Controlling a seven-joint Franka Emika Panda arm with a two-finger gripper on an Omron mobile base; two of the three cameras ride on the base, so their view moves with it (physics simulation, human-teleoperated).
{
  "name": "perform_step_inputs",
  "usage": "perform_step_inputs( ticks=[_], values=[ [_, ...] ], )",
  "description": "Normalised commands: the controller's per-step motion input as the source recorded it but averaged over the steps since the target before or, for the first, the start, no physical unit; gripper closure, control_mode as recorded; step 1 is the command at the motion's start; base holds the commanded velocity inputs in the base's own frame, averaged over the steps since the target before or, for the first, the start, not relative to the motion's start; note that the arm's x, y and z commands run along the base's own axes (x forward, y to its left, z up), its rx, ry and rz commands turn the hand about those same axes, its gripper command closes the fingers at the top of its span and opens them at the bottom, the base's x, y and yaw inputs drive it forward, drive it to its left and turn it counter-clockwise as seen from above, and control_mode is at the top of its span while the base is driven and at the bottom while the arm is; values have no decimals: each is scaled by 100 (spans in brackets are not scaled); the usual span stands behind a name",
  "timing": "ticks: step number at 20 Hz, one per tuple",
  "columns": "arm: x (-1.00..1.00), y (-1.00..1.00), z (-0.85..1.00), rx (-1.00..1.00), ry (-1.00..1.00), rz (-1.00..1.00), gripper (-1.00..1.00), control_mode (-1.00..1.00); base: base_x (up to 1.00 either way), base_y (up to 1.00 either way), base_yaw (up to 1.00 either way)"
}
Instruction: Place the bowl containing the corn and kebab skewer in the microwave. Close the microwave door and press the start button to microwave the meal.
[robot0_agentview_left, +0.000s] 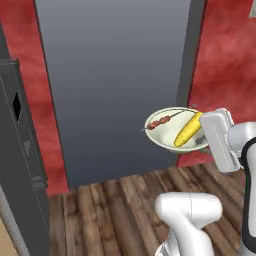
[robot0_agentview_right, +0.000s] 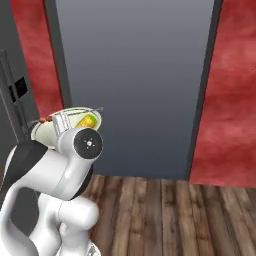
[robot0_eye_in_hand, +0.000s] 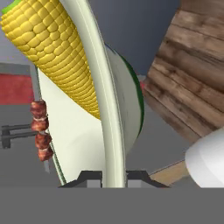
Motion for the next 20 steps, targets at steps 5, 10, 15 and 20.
perform_step_inputs(
  ticks=[5,10,15,20],
  values=[
    [0,0,0,0,0,0,100,100,0,4,-96],
    [0,0,0,0,0,0,100,100,0,5,-96],
    [0,0,0,0,0,0,100,100,0,6,-94],
    [0,0,0,0,0,0,100,100,0,4,-92]
  ],
)
